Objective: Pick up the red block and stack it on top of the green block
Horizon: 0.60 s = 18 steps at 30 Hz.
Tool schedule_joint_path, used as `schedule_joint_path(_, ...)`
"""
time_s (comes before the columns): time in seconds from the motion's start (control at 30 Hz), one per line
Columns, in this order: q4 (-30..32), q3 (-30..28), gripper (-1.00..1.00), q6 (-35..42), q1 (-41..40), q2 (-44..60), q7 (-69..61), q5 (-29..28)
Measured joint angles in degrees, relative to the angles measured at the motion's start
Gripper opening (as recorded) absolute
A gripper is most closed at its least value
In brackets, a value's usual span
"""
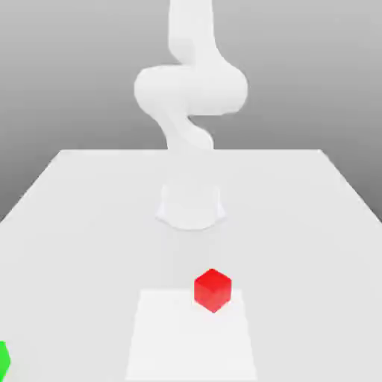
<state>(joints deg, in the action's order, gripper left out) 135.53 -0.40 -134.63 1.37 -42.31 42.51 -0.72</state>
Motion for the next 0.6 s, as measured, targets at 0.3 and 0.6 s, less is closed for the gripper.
schedule_joint_path(0.3, 15.9, -2.91, 0.0, -12.2, 5.63, 15.42, -15.18, -2.34)
schedule_joint_path(0.6, 31.29, -6.08, 0.0, -29.09, 11.53, 37.55, -34.53, -0.69)
